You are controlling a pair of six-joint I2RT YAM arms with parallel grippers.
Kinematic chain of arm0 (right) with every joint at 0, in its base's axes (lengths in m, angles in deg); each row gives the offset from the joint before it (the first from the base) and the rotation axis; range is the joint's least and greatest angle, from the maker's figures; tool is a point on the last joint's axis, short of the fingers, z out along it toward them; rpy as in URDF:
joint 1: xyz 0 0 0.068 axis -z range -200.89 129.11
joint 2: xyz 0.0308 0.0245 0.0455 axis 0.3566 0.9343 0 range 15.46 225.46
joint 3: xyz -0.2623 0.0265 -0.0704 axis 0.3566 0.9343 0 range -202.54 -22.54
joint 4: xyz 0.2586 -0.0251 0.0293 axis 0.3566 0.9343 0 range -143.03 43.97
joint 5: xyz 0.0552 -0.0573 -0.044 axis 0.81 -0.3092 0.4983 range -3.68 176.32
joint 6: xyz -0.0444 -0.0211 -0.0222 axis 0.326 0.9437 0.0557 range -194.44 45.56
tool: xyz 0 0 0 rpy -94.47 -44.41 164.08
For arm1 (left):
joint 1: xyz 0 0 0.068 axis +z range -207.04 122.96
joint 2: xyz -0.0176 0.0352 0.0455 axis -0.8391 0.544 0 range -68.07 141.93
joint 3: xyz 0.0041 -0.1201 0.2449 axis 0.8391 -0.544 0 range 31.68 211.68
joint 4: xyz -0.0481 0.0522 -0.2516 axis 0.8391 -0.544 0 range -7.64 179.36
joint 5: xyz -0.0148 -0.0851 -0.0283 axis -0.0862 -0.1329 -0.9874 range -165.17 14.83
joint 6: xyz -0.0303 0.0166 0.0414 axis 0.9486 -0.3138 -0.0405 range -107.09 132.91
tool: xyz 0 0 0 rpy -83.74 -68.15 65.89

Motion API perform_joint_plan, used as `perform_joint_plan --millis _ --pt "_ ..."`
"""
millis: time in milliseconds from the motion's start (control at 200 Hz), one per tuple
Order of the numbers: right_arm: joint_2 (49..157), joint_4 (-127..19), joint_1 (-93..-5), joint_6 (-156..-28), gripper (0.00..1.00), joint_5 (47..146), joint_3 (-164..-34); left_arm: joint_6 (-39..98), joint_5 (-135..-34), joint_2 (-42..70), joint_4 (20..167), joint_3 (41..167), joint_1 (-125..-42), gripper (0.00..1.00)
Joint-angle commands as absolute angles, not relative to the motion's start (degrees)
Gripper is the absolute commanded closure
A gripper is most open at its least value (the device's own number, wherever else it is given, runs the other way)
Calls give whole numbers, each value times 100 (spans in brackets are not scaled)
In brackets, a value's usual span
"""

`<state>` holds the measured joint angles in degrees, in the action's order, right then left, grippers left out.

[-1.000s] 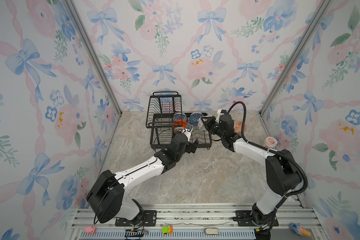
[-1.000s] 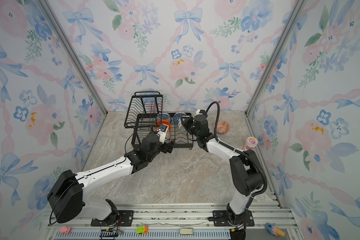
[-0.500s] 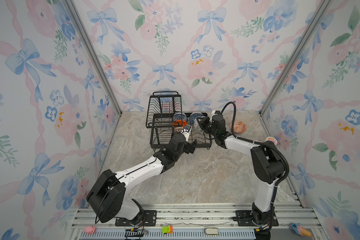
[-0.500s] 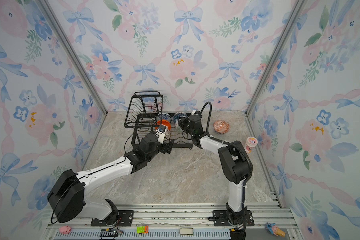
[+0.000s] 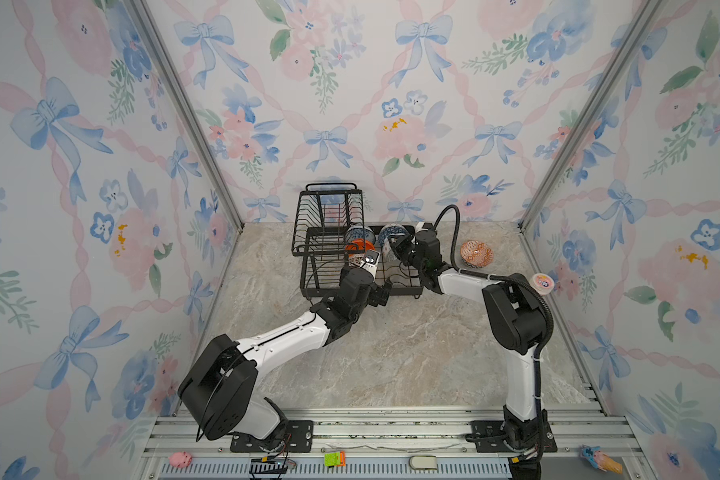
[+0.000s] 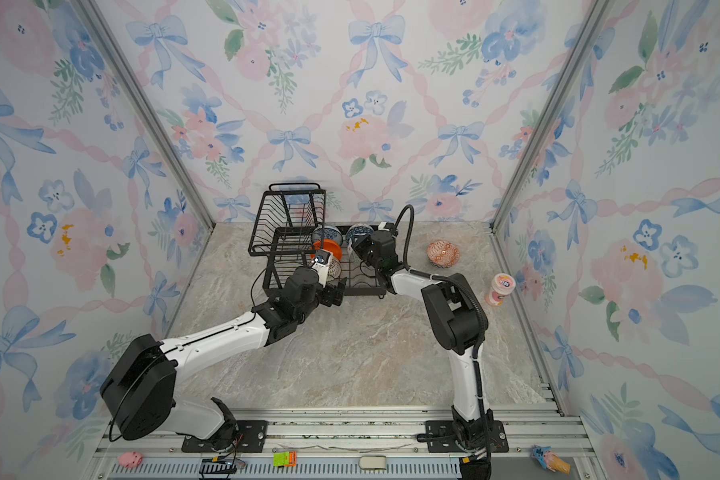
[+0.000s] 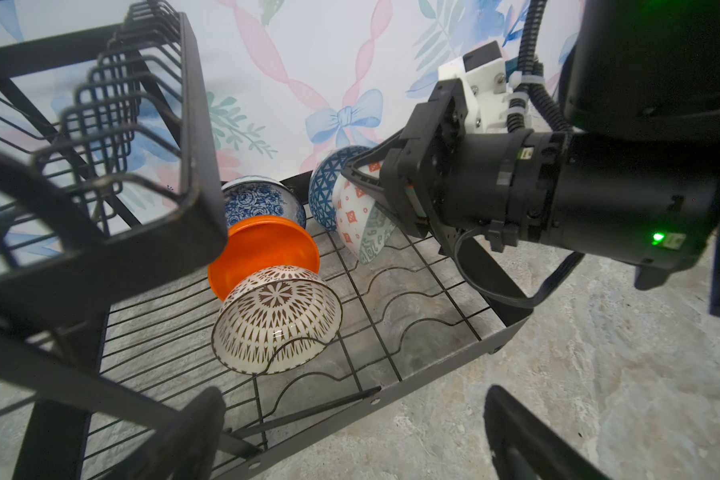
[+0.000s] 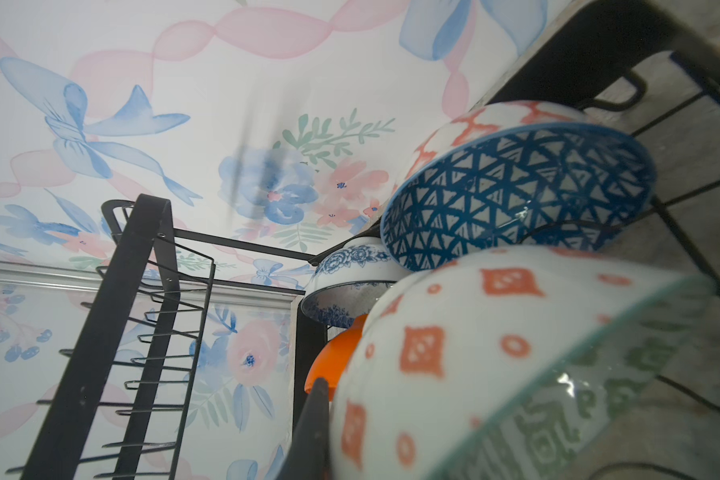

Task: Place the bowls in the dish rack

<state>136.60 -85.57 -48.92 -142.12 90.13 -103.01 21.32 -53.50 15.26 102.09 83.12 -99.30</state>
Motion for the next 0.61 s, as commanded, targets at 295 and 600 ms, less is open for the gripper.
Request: perform_joint_plan --millis 295,600 --pt "14314 -9452 -4986 -14499 100 8727 -10859 2337 -5196 1551 10311 8380 -9899 2" --pt "14523 -9579 -5024 -14624 100 8578 -10951 2387 -5243 1476 10304 8388 -9897 2"
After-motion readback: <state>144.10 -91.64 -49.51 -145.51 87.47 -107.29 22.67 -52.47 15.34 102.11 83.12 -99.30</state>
